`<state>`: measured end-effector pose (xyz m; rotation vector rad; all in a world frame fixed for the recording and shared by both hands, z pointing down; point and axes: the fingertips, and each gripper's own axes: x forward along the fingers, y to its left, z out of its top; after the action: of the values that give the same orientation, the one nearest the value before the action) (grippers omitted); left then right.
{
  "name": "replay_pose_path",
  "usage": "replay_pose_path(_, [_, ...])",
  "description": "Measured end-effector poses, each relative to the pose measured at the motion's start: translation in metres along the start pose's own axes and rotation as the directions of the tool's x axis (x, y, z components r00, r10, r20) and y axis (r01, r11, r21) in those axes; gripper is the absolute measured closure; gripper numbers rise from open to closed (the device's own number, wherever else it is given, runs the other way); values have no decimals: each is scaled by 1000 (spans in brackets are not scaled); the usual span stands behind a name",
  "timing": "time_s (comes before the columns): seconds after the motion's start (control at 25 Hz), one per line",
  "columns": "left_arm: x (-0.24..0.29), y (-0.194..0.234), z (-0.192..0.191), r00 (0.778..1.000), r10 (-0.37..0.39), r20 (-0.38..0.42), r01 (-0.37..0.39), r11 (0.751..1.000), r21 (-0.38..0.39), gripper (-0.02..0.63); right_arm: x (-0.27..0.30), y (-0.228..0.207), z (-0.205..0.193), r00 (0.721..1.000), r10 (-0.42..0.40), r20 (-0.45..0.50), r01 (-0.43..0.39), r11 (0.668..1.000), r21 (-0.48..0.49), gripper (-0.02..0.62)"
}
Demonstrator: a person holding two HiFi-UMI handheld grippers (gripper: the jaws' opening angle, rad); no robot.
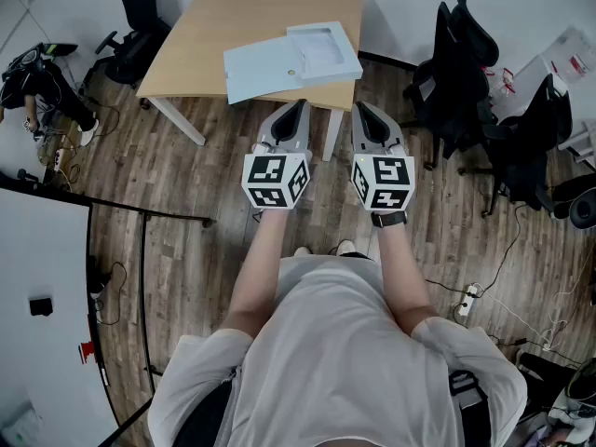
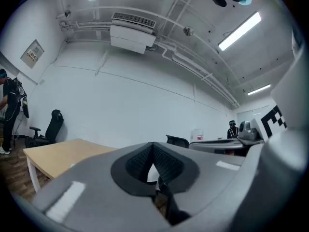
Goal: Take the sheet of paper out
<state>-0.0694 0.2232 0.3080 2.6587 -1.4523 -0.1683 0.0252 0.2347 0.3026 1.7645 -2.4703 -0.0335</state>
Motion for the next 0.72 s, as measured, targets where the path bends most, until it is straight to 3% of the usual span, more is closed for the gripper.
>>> replay_pose_path(0.48, [-20,29,-3,998,-42,-37,42,999,0,597,9,44,-1,1000,-3,2,3,1000,0,583])
replay_pose_path(0.72, [-10,31,-19,998,-49,-37,48,999,-15,597,5,33,-15,998,-56,-17,56,998,-3,583])
